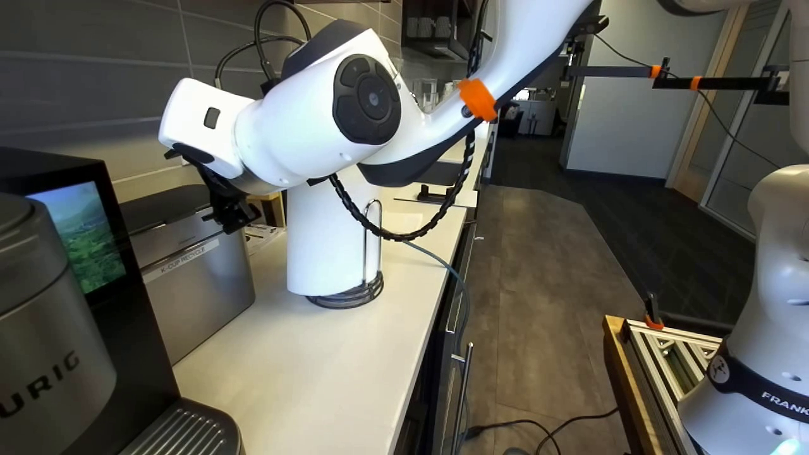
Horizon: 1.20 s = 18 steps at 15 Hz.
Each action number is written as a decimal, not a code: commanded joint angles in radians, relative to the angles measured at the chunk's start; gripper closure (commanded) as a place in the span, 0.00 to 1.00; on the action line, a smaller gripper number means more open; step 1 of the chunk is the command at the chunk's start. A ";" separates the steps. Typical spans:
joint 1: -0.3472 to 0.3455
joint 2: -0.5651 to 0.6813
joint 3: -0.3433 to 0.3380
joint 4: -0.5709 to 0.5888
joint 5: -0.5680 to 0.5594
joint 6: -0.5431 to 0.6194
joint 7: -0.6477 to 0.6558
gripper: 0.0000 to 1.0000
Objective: Open the silver object
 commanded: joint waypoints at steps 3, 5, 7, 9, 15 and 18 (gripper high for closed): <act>0.003 0.061 0.010 0.076 -0.032 0.023 0.026 0.00; 0.002 0.077 0.013 0.094 -0.036 0.024 0.028 0.00; 0.001 0.090 0.013 0.109 -0.043 0.024 0.031 0.00; 0.002 0.101 0.013 0.124 -0.053 0.018 0.035 0.00; 0.011 0.068 0.012 0.132 -0.112 -0.003 0.017 0.00; 0.009 0.065 0.011 0.147 -0.141 -0.005 0.024 0.00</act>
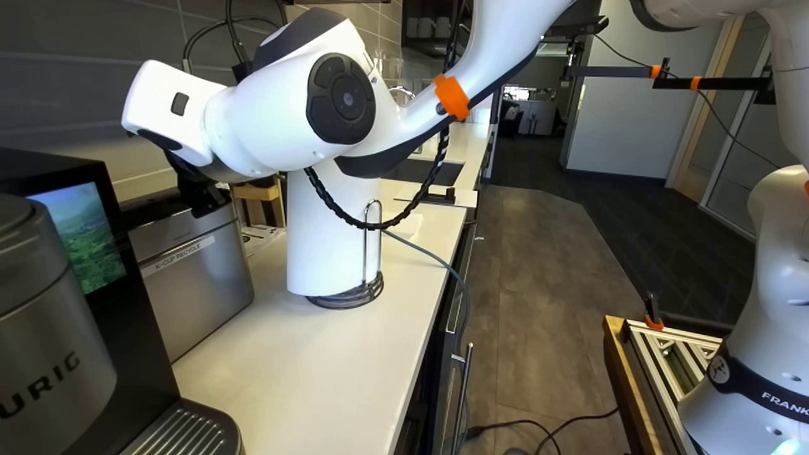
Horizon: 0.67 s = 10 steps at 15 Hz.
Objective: Open the silver object
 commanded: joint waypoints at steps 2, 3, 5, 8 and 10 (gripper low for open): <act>0.002 0.012 -0.002 0.040 -0.058 -0.004 0.017 0.00; 0.003 0.017 -0.002 0.055 -0.073 -0.009 0.022 0.00; 0.000 0.025 -0.002 0.075 -0.089 -0.006 0.023 0.00; -0.005 0.054 -0.006 0.123 -0.095 0.005 0.014 0.00; -0.010 0.082 -0.009 0.168 -0.092 0.014 -0.002 0.00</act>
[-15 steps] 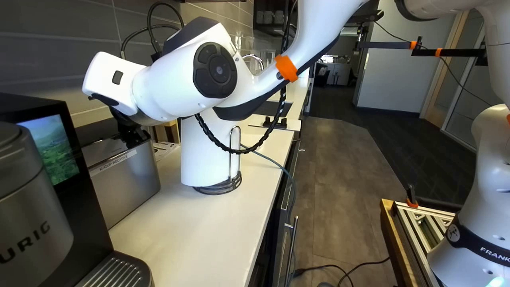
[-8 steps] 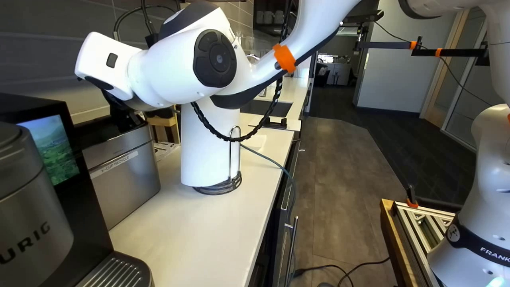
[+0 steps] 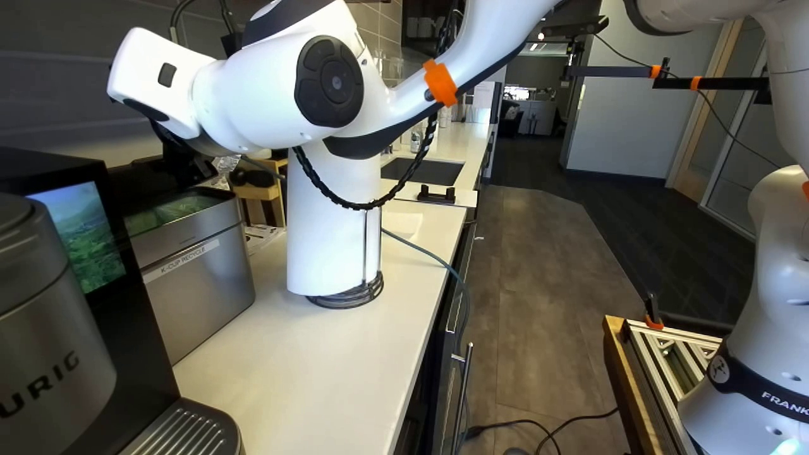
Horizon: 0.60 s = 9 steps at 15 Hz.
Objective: Open the silver object
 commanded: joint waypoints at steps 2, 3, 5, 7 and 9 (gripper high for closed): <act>-0.010 0.091 -0.007 0.131 -0.020 0.027 -0.021 0.00; -0.011 0.109 -0.007 0.159 -0.017 0.032 -0.031 0.00; -0.012 0.146 -0.006 0.218 -0.008 0.041 -0.059 0.00; -0.014 0.180 -0.004 0.274 0.004 0.056 -0.093 0.00; -0.014 0.211 -0.002 0.325 0.010 0.071 -0.117 0.00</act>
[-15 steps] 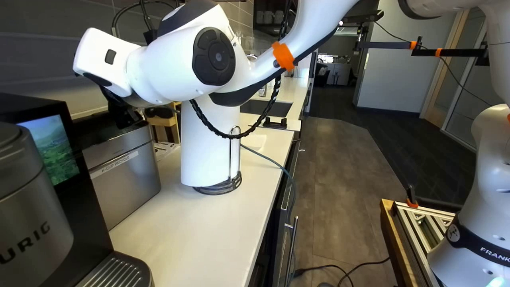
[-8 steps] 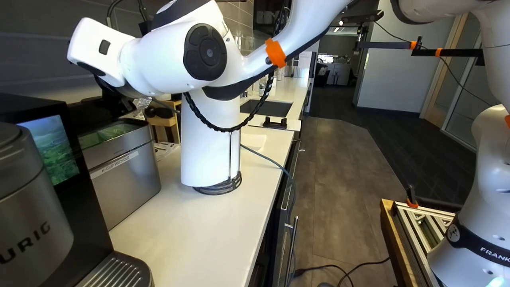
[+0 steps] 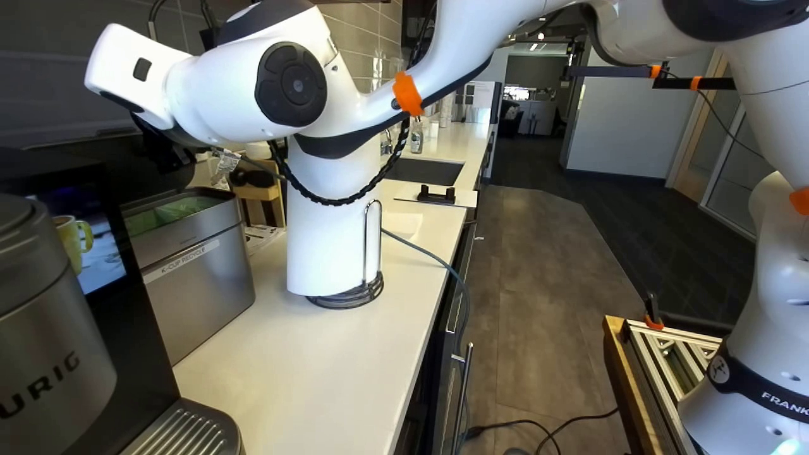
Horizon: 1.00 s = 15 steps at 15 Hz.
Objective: Open the silver object
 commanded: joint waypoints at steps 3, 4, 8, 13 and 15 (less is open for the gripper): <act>-0.005 0.109 0.008 0.164 0.029 0.064 -0.085 0.00; -0.006 0.119 0.008 0.177 0.031 0.067 -0.085 0.00; -0.007 0.169 0.013 0.241 0.082 0.084 -0.138 0.00; -0.004 0.216 0.023 0.313 0.136 0.080 -0.209 0.00; -0.001 0.211 0.029 0.311 0.143 0.077 -0.209 0.00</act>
